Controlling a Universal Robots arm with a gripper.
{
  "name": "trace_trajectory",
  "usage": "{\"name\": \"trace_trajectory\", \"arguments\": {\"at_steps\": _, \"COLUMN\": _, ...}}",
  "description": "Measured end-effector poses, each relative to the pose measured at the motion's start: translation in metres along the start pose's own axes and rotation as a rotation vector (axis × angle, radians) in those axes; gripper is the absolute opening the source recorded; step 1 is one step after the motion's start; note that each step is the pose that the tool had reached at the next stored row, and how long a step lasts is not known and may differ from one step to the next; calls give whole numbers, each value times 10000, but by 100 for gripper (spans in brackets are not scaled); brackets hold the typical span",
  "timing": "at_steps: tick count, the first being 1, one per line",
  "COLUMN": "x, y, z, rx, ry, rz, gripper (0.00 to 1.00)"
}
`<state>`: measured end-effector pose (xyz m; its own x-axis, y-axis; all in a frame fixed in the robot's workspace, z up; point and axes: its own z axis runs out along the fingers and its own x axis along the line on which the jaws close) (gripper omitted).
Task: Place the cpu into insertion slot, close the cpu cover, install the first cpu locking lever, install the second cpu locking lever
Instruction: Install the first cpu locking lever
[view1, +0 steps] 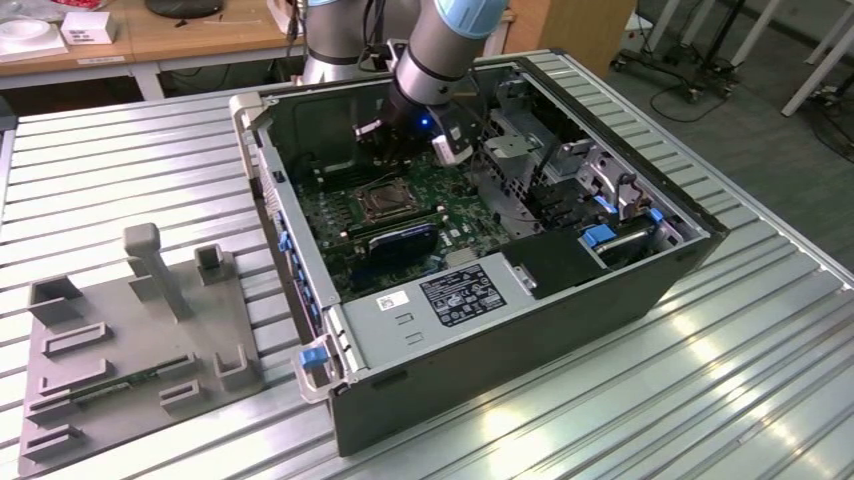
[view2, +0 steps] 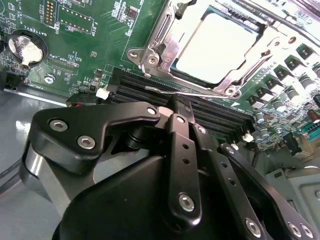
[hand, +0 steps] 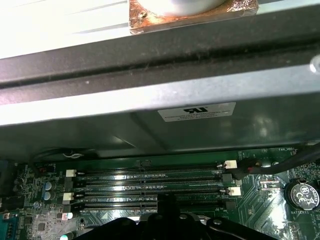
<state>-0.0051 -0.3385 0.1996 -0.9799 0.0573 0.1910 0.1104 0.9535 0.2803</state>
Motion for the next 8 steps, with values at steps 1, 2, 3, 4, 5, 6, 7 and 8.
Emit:
{"name": "trace_trajectory", "arguments": {"at_steps": 1, "x": 0, "y": 0, "z": 0, "rx": 1, "ry": 6, "rz": 2, "gripper": 11}}
{"name": "trace_trajectory", "arguments": {"at_steps": 2, "x": -2, "y": -1, "z": 1, "rx": 1, "ry": 23, "rz": 5, "gripper": 11}}
{"name": "trace_trajectory", "arguments": {"at_steps": 3, "x": -2, "y": -1, "z": 1, "rx": 2, "ry": 34, "rz": 10, "gripper": 11}}
{"name": "trace_trajectory", "arguments": {"at_steps": 4, "x": -2, "y": -1, "z": 0, "rx": 2, "ry": 35, "rz": 11, "gripper": 11}}
{"name": "trace_trajectory", "arguments": {"at_steps": 5, "x": -2, "y": -1, "z": 1, "rx": 2, "ry": 35, "rz": 11, "gripper": 11}}
{"name": "trace_trajectory", "arguments": {"at_steps": 6, "x": -2, "y": -1, "z": 0, "rx": 3, "ry": 35, "rz": 11, "gripper": 11}}
{"name": "trace_trajectory", "arguments": {"at_steps": 7, "x": -2, "y": -1, "z": 1, "rx": 3, "ry": 36, "rz": 11, "gripper": 11}}
{"name": "trace_trajectory", "arguments": {"at_steps": 8, "x": -2, "y": -1, "z": 0, "rx": 3, "ry": 36, "rz": 11, "gripper": 11}}
